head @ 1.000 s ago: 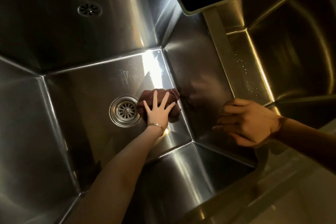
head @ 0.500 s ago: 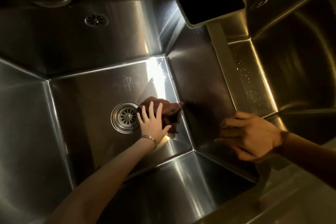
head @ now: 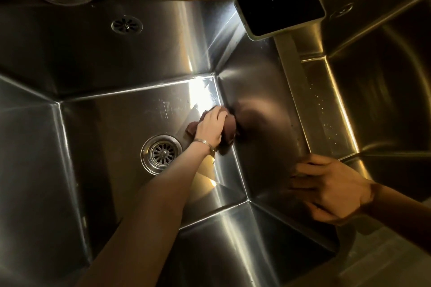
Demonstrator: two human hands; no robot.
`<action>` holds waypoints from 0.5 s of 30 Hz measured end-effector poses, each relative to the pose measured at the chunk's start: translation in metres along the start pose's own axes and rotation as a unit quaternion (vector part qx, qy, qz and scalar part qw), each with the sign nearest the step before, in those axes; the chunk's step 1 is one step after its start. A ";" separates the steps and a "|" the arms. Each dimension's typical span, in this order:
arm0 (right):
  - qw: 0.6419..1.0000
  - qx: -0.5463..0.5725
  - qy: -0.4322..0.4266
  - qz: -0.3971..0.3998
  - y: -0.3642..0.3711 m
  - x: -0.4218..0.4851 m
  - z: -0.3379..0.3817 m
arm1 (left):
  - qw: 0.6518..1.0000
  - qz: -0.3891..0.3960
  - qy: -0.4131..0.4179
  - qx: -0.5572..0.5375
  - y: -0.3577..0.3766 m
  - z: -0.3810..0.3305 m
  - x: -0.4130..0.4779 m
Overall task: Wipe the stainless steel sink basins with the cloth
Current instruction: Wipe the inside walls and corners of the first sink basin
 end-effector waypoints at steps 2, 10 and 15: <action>1.000 -0.001 0.000 -0.004 -0.001 0.001 -0.001 | 0.996 -0.070 0.010 -0.052 -0.035 -0.008 0.010; 1.000 -0.003 -0.012 -0.001 -0.001 0.001 0.001 | 0.997 -0.056 -0.003 -0.058 -0.037 -0.022 0.013; 1.000 -0.008 -0.012 0.004 0.004 0.000 -0.002 | 0.997 0.052 -0.055 -0.012 0.001 -0.013 0.011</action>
Point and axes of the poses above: each hand's wrist, its own x-axis towards the middle knuckle, its own y-axis out of the palm, z = x × y, the point moved 9 cm from there along x, towards the middle knuckle, and after that the axes turned 10 degrees about x, right-handed, at the moved point
